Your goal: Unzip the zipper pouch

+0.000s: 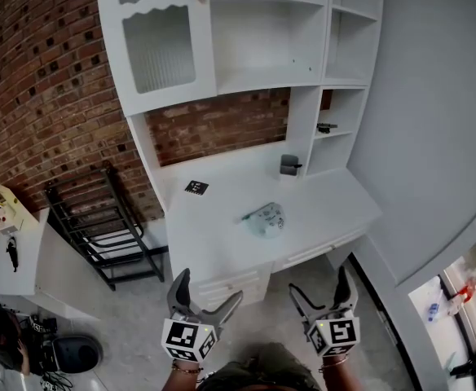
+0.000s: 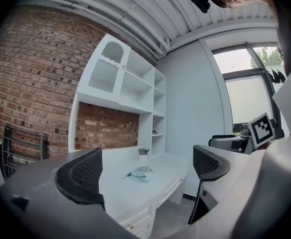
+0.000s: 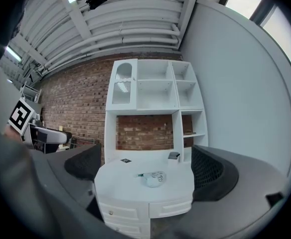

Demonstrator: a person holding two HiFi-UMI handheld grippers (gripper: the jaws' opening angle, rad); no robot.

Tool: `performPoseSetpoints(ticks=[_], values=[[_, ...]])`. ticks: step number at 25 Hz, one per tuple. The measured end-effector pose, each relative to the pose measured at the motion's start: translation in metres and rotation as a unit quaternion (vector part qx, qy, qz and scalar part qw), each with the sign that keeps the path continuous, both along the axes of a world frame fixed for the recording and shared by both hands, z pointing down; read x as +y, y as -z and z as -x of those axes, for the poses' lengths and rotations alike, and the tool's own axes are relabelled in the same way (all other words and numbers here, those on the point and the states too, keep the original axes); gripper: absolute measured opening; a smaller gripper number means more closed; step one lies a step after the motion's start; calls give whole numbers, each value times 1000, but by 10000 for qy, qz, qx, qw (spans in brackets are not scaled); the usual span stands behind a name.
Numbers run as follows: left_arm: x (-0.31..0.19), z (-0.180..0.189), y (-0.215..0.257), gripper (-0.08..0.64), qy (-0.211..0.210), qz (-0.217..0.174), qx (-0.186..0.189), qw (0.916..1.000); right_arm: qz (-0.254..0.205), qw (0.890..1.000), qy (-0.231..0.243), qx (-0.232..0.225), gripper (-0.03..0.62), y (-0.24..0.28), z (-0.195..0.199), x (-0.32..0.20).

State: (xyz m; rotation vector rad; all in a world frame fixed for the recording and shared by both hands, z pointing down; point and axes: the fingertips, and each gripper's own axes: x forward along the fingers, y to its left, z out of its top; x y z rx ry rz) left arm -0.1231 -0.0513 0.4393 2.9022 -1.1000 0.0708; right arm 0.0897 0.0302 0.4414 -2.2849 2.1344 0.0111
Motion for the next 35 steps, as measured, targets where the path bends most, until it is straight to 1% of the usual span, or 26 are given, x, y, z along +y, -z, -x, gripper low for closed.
performPoseSetpoints(ticks=[9,14,22,28,35], values=[[-23,-11,-6,568,204,115,88,9997,99,9999,123,43,561,-4,-18,-29],[-52,-27,-9,568,367,127,85,9992,124,9996,200,176,561,-4,-40,-66],[-101,-58,-15,568,526,171,0,9985,252,9986,431,156,561,-12,-72,-128],[-127,-83,-33,566,497,266,-54,9984,602,9947,835,28,561,-40,-92,-186],[-161,-100,-73,566,574,622,1,9964,1031,9890,1053,-149,556,-88,-117,-267]])
